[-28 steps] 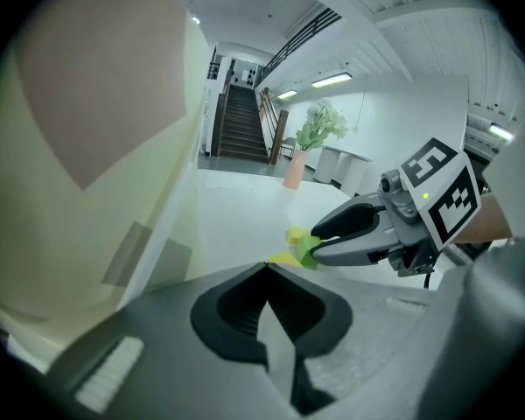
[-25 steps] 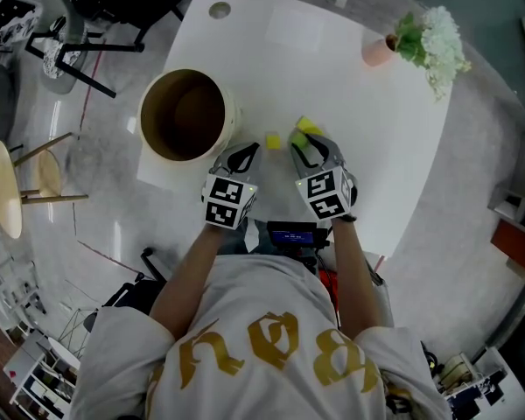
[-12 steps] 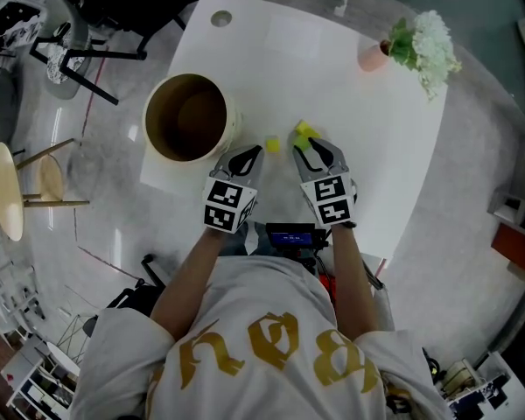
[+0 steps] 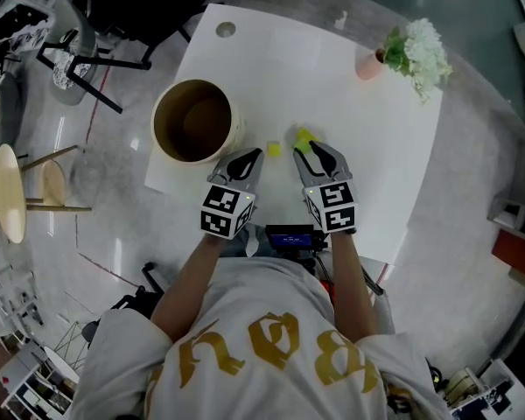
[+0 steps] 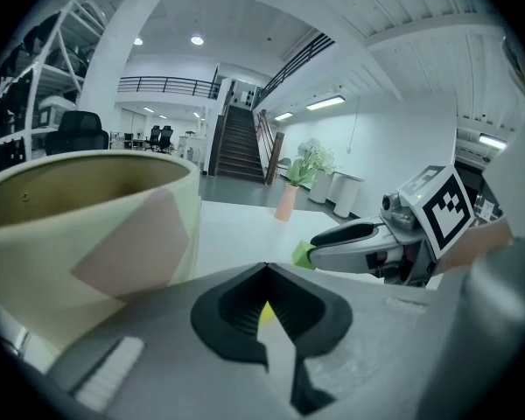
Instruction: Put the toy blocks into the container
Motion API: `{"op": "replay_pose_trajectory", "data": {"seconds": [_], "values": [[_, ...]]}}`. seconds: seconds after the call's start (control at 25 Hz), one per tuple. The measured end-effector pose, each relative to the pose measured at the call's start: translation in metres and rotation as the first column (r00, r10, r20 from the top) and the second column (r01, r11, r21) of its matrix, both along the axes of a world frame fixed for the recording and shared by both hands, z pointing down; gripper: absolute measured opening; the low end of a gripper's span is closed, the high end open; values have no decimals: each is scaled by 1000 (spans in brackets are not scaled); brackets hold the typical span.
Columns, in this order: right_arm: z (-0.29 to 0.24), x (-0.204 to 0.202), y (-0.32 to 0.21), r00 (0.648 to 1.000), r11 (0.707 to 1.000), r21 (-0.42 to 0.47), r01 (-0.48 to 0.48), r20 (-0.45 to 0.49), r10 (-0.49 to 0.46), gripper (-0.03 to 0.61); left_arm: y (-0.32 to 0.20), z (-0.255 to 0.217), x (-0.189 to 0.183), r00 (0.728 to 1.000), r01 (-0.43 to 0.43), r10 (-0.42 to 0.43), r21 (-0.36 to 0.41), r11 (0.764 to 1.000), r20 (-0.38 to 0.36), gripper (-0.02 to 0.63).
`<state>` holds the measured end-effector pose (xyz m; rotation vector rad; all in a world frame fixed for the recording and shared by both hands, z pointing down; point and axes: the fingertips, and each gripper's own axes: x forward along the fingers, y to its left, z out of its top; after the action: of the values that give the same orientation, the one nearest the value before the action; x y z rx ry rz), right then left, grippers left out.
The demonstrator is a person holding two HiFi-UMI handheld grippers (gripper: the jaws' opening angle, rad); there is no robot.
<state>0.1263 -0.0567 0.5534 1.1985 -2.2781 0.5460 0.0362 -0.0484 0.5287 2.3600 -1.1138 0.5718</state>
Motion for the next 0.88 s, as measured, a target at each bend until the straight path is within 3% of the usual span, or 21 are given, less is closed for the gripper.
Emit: {"op": "replay_pose_trajectory", "data": {"seconds": [0.44, 0.6, 0.88], "values": [[-51, -14, -8, 986, 997, 56, -46, 163, 36, 166, -2, -62, 0, 998, -5, 11, 90, 996, -67, 0], [-65, -23, -13, 978, 996, 82, -38, 206, 21, 166, -8, -82, -8, 992, 32, -19, 100, 994, -128, 0], [-93, -35, -21, 947, 995, 74, -64, 318, 37, 164, -17, -111, -29, 986, 84, -61, 146, 986, -156, 0]]}}
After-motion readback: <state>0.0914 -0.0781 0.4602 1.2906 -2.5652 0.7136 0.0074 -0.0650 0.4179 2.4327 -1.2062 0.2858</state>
